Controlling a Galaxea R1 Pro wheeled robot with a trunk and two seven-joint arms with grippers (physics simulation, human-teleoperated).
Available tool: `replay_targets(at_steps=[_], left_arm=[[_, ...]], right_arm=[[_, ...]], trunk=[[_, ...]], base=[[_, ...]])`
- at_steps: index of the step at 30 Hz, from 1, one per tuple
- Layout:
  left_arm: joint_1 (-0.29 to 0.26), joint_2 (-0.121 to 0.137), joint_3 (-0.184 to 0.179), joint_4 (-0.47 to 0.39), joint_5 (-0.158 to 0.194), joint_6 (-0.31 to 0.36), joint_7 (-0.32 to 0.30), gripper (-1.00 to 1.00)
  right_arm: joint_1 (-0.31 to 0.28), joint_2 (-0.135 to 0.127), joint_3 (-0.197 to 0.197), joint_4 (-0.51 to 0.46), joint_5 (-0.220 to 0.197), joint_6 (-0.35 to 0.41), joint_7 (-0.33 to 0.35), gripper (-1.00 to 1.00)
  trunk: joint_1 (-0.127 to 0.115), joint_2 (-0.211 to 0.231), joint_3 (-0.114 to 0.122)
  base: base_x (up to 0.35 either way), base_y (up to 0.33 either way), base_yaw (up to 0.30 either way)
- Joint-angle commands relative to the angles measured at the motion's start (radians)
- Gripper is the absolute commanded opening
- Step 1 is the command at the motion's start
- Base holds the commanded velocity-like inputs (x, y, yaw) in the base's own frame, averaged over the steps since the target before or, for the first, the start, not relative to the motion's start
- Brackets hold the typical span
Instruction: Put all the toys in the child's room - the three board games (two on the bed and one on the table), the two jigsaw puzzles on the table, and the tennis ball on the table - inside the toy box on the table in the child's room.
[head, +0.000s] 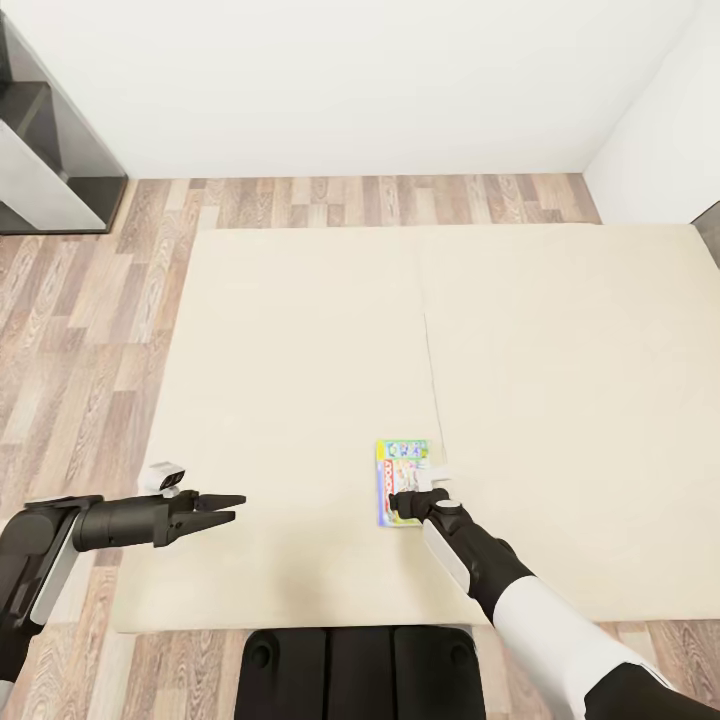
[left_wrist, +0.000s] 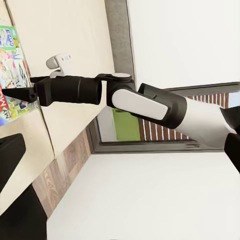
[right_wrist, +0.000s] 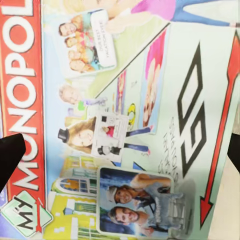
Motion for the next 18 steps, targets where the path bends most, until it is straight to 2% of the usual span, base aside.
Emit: replay_targets(at_steps=[1,18], left_arm=[[0.000,0.000,0.000,0.000,0.000,0.011,-0.004,1.00],[0.000,0.000,0.000,0.000,0.000,0.011,-0.004,1.00]], right_arm=[[-0.001,-0.001,0.006,-0.002,-0.011,0.003,-0.010,1.00],[-0.001,0.001,0.007,-0.002,-0.011,0.003,-0.010,1.00]], trunk=[[0.001,-0.002,-0.001],[0.001,-0.002,-0.001]], base=[[0.000,0.138,0.000],[-0.014,0.138,0.000]])
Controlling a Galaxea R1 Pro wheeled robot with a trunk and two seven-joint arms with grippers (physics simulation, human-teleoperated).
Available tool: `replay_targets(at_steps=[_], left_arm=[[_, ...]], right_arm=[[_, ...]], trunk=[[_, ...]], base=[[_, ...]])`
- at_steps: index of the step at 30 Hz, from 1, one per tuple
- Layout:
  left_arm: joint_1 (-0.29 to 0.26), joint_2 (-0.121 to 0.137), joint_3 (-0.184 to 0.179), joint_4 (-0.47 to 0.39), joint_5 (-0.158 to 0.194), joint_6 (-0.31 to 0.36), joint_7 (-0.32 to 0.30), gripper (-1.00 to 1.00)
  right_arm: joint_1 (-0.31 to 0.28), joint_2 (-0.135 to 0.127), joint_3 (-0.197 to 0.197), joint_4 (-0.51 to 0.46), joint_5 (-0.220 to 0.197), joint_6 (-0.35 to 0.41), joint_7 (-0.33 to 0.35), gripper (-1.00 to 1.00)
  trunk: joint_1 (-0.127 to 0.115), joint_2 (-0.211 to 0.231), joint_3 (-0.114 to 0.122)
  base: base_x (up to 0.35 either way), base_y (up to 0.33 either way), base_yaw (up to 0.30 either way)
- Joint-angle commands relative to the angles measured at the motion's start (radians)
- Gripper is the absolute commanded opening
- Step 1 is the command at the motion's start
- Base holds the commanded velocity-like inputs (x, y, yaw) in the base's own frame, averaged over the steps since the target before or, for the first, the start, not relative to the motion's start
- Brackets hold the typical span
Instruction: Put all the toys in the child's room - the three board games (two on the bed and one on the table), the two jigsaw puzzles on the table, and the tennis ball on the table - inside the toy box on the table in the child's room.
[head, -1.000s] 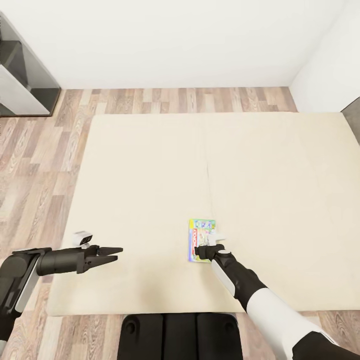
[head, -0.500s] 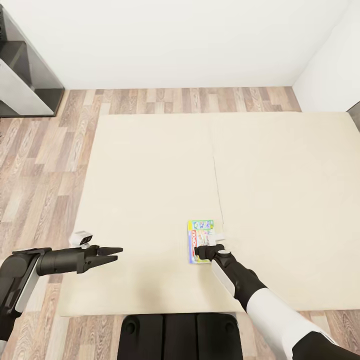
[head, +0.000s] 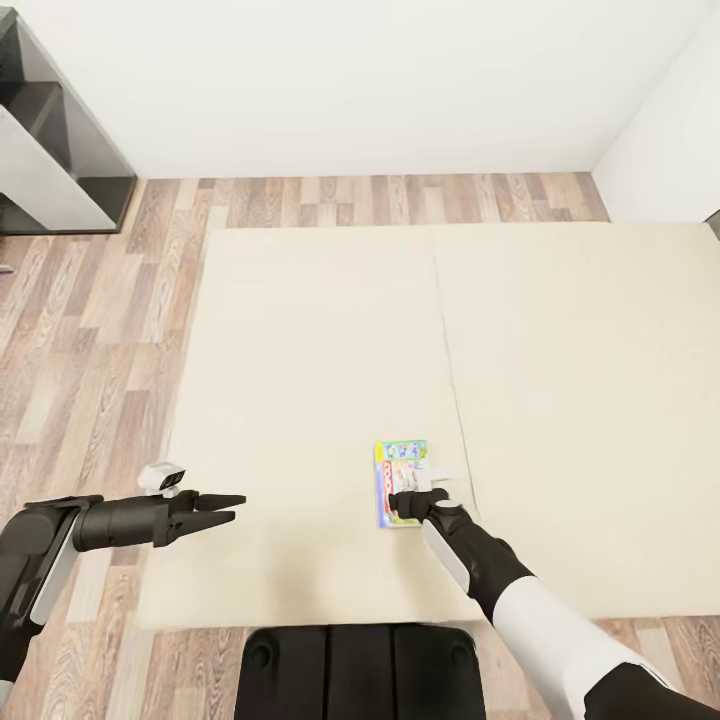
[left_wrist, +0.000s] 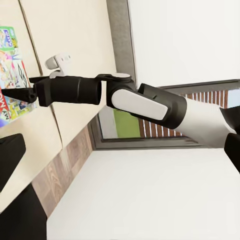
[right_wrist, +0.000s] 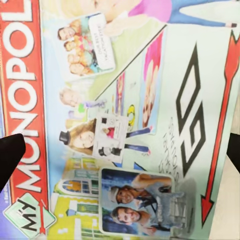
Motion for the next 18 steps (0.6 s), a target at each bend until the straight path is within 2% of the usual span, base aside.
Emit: replay_targets(at_steps=[1,7,18], left_arm=[[0.000,0.000,0.000,0.000,0.000,0.011,-0.004,1.00],[0.000,0.000,0.000,0.000,0.000,0.011,-0.004,1.00],[0.000,0.000,0.000,0.000,0.000,0.011,-0.004,1.00]], right_arm=[[-0.001,-0.001,0.006,-0.002,-0.011,0.003,-0.010,1.00],[-0.001,-0.001,0.007,-0.002,-0.011,0.003,-0.010,1.00],[-0.001,0.000,0.007,-0.002,-0.011,0.003,-0.010,1.00]], trunk=[[0.000,-0.002,-0.001],[0.000,-0.002,-0.001],[0.000,-0.002,-0.001]], base=[[-0.065,0.138,0.000],[-0.058,0.111,0.000],[-0.006,0.010,0.000]])
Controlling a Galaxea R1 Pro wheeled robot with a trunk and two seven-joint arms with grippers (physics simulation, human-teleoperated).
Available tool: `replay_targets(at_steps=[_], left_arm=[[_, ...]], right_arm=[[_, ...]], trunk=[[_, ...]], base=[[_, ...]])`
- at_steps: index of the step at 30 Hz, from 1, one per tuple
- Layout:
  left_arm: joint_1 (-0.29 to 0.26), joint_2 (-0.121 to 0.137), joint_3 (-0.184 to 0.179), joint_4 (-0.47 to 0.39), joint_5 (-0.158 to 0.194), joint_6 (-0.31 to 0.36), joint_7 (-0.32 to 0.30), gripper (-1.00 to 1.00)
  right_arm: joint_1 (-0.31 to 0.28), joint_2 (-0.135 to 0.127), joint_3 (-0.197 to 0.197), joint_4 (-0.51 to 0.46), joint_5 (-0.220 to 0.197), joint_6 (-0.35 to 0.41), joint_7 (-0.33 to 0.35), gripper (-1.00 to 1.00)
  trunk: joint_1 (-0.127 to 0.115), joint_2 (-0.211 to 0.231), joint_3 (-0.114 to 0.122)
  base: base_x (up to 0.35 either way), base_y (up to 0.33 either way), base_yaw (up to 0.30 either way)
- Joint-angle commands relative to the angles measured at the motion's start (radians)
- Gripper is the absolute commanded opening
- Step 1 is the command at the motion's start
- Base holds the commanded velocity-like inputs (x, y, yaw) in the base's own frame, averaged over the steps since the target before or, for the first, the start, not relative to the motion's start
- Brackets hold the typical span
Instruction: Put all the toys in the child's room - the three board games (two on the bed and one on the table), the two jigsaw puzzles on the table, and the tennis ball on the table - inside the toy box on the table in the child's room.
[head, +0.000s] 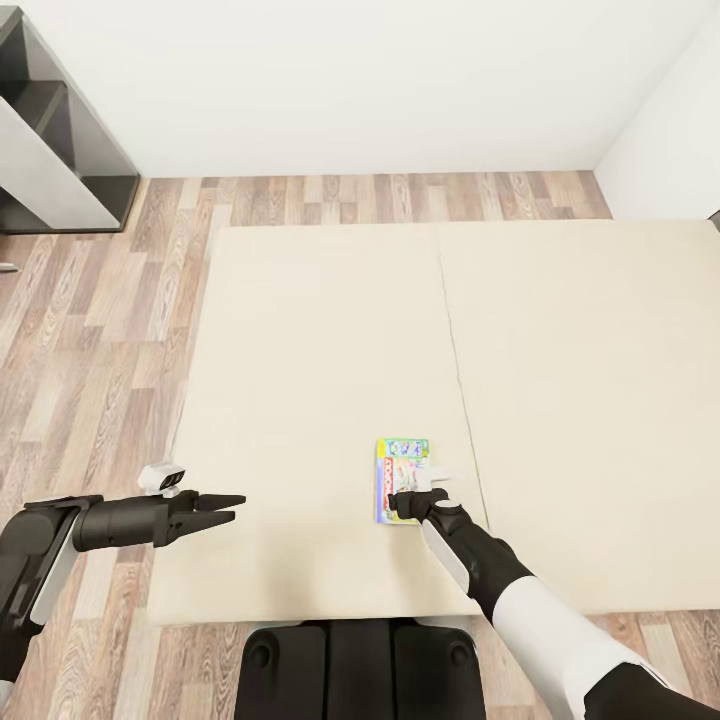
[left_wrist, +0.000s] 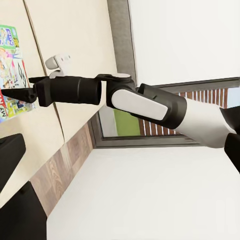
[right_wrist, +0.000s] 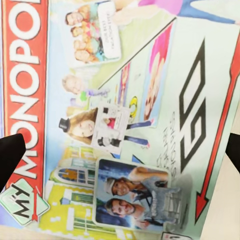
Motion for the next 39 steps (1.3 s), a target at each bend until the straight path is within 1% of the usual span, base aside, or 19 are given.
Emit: replay_targets(at_steps=[1,28,39], left_arm=[[0.000,0.000,0.000,0.000,0.000,0.011,-0.004,1.00],[0.000,0.000,0.000,0.000,0.000,0.011,-0.004,1.00],[0.000,0.000,0.000,0.000,0.000,0.011,-0.004,1.00]], right_arm=[[-0.001,-0.001,0.006,-0.002,-0.011,0.003,-0.010,1.00],[-0.001,0.002,0.007,0.000,-0.011,0.002,-0.010,1.00],[-0.001,0.002,0.007,0.000,-0.011,0.002,-0.010,1.00]], trunk=[[0.001,-0.002,-0.001],[0.001,-0.002,-0.001],[0.001,-0.002,-0.001]], base=[[0.000,0.000,0.000],[0.000,0.002,0.000],[0.000,0.135,0.000]])
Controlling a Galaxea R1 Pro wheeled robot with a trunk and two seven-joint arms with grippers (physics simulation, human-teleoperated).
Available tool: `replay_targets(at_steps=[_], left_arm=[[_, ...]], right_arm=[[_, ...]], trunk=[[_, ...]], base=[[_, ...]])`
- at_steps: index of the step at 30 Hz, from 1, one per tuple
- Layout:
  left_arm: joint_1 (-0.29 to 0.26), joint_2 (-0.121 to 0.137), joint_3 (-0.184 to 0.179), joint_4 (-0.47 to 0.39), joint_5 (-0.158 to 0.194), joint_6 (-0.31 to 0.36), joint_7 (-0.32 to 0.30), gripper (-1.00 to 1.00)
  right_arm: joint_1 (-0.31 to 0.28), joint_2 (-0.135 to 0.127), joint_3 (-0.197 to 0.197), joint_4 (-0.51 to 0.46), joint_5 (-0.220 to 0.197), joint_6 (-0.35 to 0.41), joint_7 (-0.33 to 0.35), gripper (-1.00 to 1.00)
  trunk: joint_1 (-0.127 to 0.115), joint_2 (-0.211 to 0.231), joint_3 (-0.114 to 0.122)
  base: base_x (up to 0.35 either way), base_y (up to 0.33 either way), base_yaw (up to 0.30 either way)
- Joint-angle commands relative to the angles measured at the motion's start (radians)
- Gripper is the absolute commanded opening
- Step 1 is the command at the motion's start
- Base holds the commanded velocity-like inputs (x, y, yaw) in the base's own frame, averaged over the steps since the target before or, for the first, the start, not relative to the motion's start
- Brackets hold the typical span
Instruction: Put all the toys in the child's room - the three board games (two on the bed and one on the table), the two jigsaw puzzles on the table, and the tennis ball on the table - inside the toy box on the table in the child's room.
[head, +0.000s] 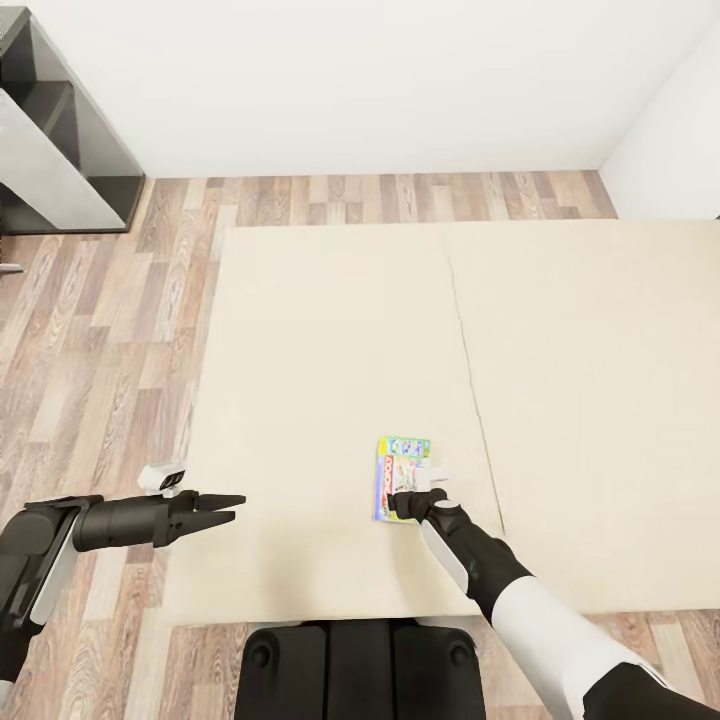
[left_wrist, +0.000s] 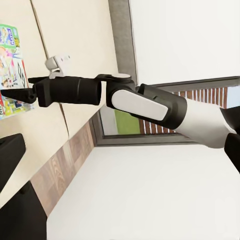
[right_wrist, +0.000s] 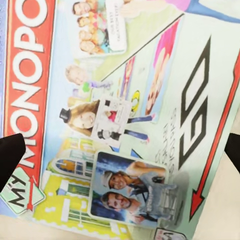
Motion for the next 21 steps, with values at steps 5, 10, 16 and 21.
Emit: replay_targets(at_steps=[5,10,16,21], left_arm=[[0.000,0.000,0.000,0.000,0.000,0.011,-0.003,1.00],[0.000,0.000,0.000,0.000,0.000,0.011,-0.004,1.00],[0.000,0.000,0.000,0.000,0.000,0.011,-0.004,1.00],[0.000,0.000,0.000,0.000,0.000,0.011,-0.003,1.00]], right_arm=[[-0.001,-0.001,0.006,-0.002,-0.011,0.003,-0.010,1.00],[-0.001,-0.001,0.006,-0.002,-0.011,0.003,-0.010,1.00],[-0.001,-0.001,0.006,-0.002,-0.011,0.003,-0.010,1.00],[-0.001,-0.001,0.006,-0.002,-0.011,0.003,-0.010,1.00]], trunk=[[0.001,-0.002,-0.001],[0.001,-0.002,-0.001],[0.001,-0.002,-0.001],[0.001,-0.002,-0.001]], base=[[0.000,0.159,0.000],[0.000,0.160,0.000],[0.000,0.160,0.000],[0.000,0.160,0.000]])
